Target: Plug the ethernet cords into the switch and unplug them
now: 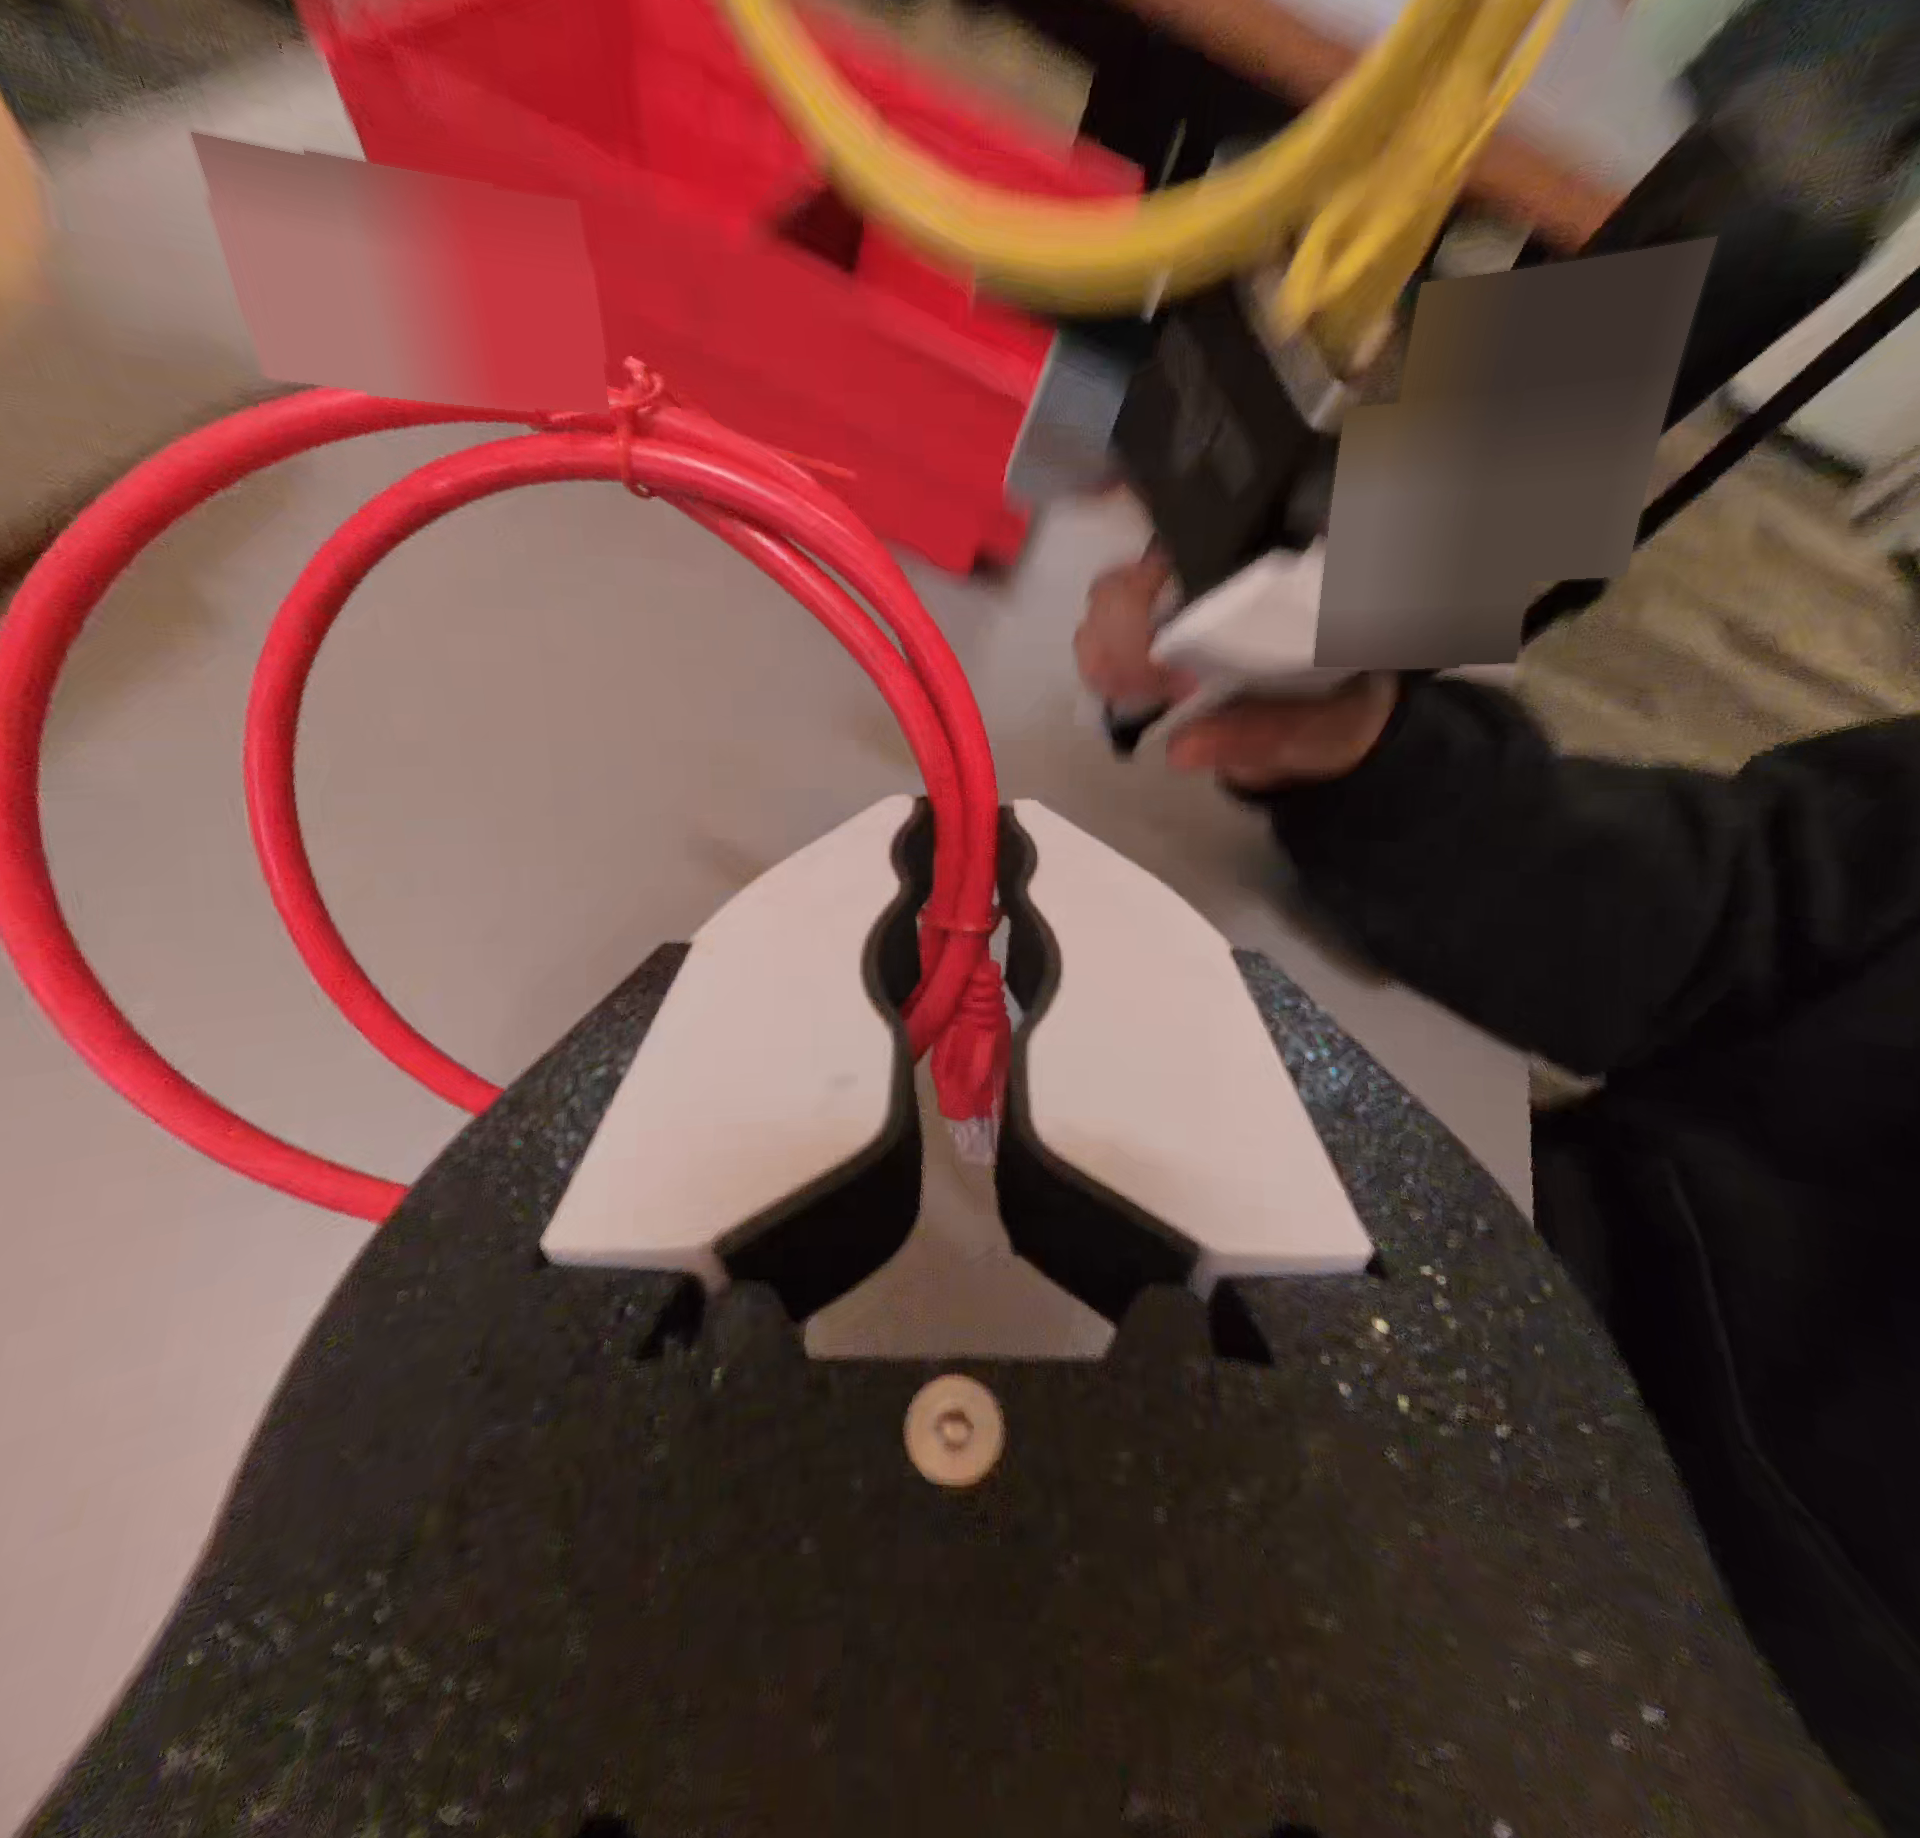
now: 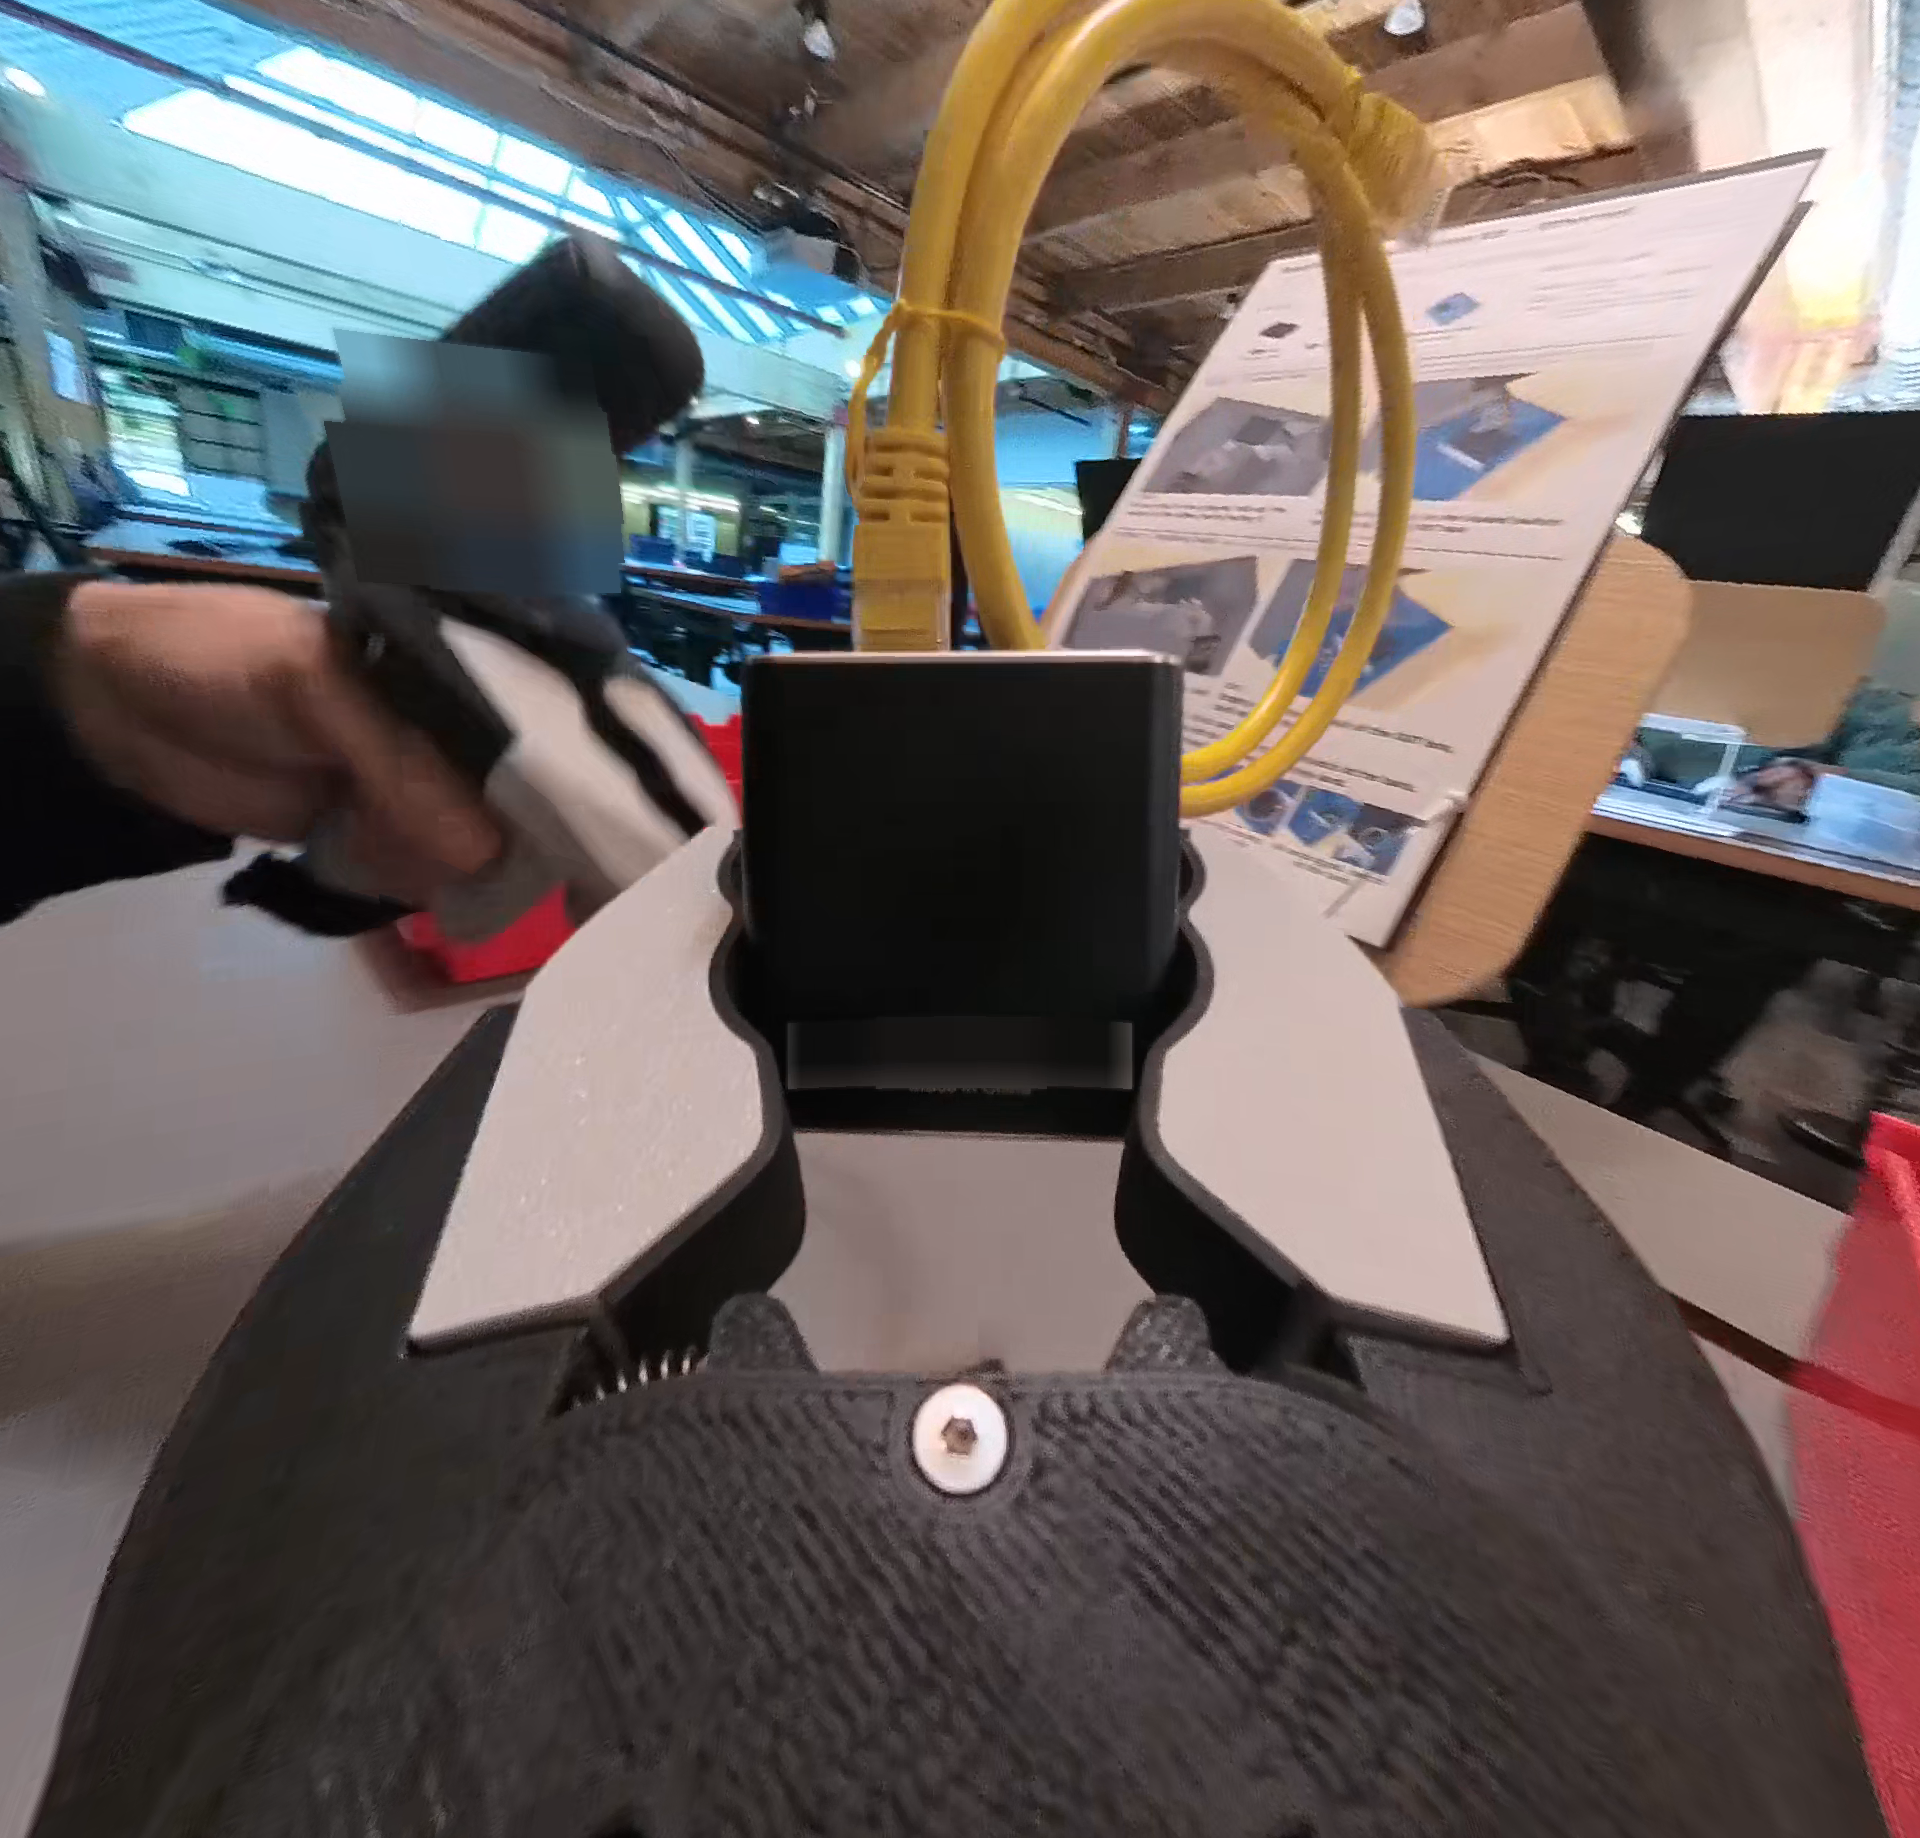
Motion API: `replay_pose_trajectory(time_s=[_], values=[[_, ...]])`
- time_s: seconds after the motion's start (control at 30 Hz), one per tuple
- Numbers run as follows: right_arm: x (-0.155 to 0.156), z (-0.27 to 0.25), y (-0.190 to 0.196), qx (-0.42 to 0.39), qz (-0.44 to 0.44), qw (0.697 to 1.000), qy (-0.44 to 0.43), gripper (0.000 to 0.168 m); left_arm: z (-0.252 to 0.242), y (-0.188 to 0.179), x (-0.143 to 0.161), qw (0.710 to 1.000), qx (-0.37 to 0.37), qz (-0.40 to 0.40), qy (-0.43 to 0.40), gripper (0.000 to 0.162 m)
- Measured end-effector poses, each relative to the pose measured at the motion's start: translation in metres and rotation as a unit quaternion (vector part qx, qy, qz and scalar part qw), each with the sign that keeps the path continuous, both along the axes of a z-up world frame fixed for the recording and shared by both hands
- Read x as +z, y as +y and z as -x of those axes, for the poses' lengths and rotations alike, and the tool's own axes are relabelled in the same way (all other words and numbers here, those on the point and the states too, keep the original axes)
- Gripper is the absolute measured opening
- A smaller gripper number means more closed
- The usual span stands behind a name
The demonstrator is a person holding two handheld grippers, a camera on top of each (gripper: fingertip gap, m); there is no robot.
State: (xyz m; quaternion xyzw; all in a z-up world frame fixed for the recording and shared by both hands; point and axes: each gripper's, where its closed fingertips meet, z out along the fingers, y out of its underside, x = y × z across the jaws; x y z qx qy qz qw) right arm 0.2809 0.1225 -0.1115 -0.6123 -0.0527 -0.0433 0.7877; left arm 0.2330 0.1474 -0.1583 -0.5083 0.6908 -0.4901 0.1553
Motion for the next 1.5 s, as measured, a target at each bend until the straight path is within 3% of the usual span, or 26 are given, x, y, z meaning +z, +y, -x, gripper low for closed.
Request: replay_pose_trajectory(time_s=[0.17, 0.3, 0.4, 0.53, 0.6, 0.7, 0.8, 0.87, 0.97, 1.03, 1.2, 1.27, 1.37, 1.5], values=[[0.013, 0.034, 0.001, 0.078, -0.026, 0.997, -0.01, 0.076, 0.01, 0.004, 0.105, 0.965, 0.003, 0.109, -0.239, 0.011], [0.02, 0.058, 0.005, 0.121, -0.04, 0.992, 0.001, 0.076, 0.02, 0.0, 0.15, 0.914, 0.017, 0.203, -0.35, 0.011], [0.021, 0.068, 0.007, 0.138, -0.044, 0.989, 0.011, 0.076, 0.028, 0.003, 0.17, 0.876, 0.025, 0.284, -0.389, 0.011], [0.01, 0.063, 0.012, 0.105, -0.008, 0.994, -0.029, 0.076, 0.047, 0.016, 0.194, 0.851, 0.045, 0.256, -0.455, 0.011], [0.002, 0.062, 0.014, 0.099, 0.017, 0.993, -0.056, 0.076, 0.064, 0.012, 0.219, 0.833, 0.02, 0.248, -0.494, 0.011], [-0.009, 0.074, 0.014, 0.15, 0.041, 0.985, -0.07, 0.076, 0.074, -0.011, 0.242, 0.831, -0.046, 0.213, -0.512, 0.011], [-0.012, 0.096, 0.009, 0.228, 0.04, 0.971, -0.064, 0.076, 0.076, -0.034, 0.246, 0.828, -0.117, 0.166, -0.522, 0.011], [-0.009, 0.103, 0.005, 0.257, 0.032, 0.964, -0.052, 0.076, 0.072, -0.037, 0.247, 0.828, -0.124, 0.171, -0.519, 0.011], [-0.01, 0.102, 0.004, 0.262, 0.033, 0.963, -0.046, 0.076, 0.055, -0.033, 0.241, 0.848, -0.093, 0.195, -0.483, 0.012], [-0.01, 0.099, 0.004, 0.26, 0.033, 0.964, -0.043, 0.076, 0.046, -0.031, 0.231, 0.862, -0.073, 0.171, -0.472, 0.012], [-0.016, 0.07, -0.002, 0.222, 0.048, 0.973, -0.049, 0.076, 0.057, -0.01, 0.236, 0.846, -0.016, 0.146, -0.512, 0.012], [-0.015, 0.062, -0.009, 0.222, 0.041, 0.973, -0.047, 0.076, 0.055, 0.002, 0.228, 0.857, 0.005, 0.129, -0.499, 0.012], [-0.007, 0.066, -0.023, 0.273, 0.017, 0.961, -0.032, 0.076, 0.048, 0.023, 0.213, 0.869, 0.051, 0.102, -0.481, 0.012], [0.005, 0.08, -0.037, 0.347, -0.021, 0.938, -0.003, 0.076, 0.048, 0.048, 0.207, 0.856, 0.099, 0.137, -0.489, 0.012]])
